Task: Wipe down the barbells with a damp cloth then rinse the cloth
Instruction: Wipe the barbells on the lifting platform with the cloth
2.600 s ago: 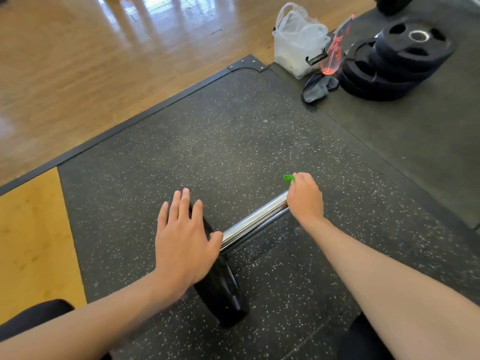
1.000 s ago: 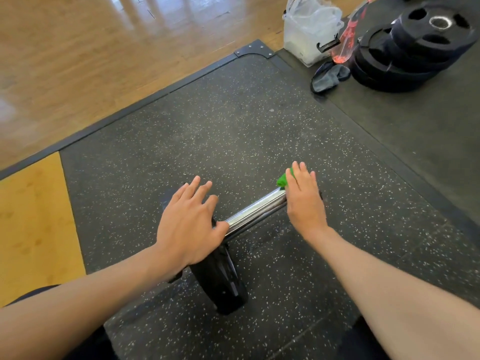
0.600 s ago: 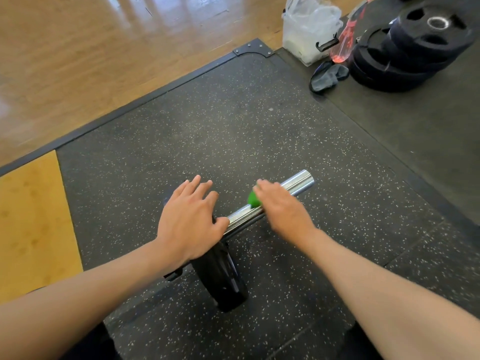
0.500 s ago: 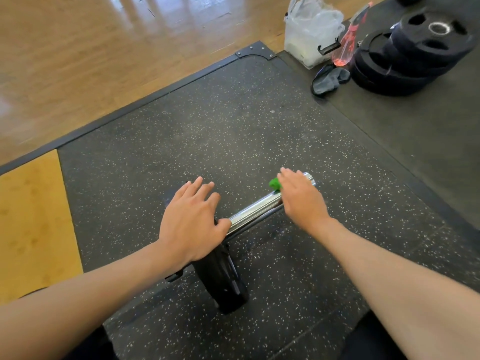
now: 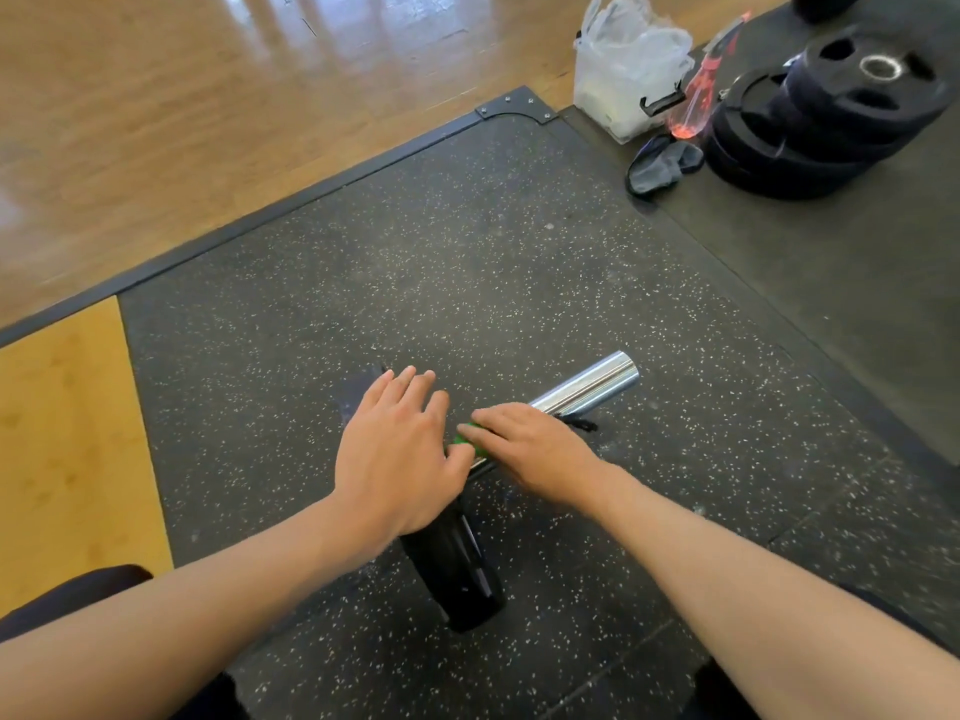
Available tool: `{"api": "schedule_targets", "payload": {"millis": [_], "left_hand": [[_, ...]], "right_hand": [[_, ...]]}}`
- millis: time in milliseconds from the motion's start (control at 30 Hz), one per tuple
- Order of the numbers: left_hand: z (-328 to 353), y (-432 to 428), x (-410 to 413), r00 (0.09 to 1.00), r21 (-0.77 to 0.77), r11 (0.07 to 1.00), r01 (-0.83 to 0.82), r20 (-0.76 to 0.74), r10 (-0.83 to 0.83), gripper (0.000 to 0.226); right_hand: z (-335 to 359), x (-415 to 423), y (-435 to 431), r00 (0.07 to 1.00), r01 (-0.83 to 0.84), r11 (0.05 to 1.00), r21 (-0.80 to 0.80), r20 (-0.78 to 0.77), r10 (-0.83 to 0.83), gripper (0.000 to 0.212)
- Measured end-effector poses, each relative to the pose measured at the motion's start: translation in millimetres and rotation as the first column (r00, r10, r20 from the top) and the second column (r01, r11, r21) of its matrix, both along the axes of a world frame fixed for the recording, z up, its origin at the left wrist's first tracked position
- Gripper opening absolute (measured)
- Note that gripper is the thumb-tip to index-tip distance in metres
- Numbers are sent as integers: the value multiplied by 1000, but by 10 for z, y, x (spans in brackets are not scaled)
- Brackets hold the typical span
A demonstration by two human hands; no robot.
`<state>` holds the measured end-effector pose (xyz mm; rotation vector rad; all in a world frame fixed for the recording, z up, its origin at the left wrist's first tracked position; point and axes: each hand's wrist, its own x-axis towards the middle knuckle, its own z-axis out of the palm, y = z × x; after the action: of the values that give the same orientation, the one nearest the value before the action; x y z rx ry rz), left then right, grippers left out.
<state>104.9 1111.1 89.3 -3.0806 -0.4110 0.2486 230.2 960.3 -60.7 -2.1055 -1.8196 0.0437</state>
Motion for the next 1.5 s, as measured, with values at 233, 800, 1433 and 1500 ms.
{"api": "schedule_targets", "payload": {"millis": [233,800,1433,1500], "left_hand": [[-5,13,4,999,-33,999,-20,49,21,52],[-15,-42,-49,999,-12,1000,-8,53,8,63],[954,1298,-204,998,-63,997,40,-52,-43,99],[1479,1646,-316,996,16,1000,22,-88,-20,102]], "right_hand": [[215,-173,487,937,349,928,-129,42,-346,9],[157,-138,85,804,594,803,-43,-13,-595,22],[2015,307,1230,919,377,923,-79,-90,-383,23],[2553,187,1464,937,339,937,-78,-57,-344,27]]}}
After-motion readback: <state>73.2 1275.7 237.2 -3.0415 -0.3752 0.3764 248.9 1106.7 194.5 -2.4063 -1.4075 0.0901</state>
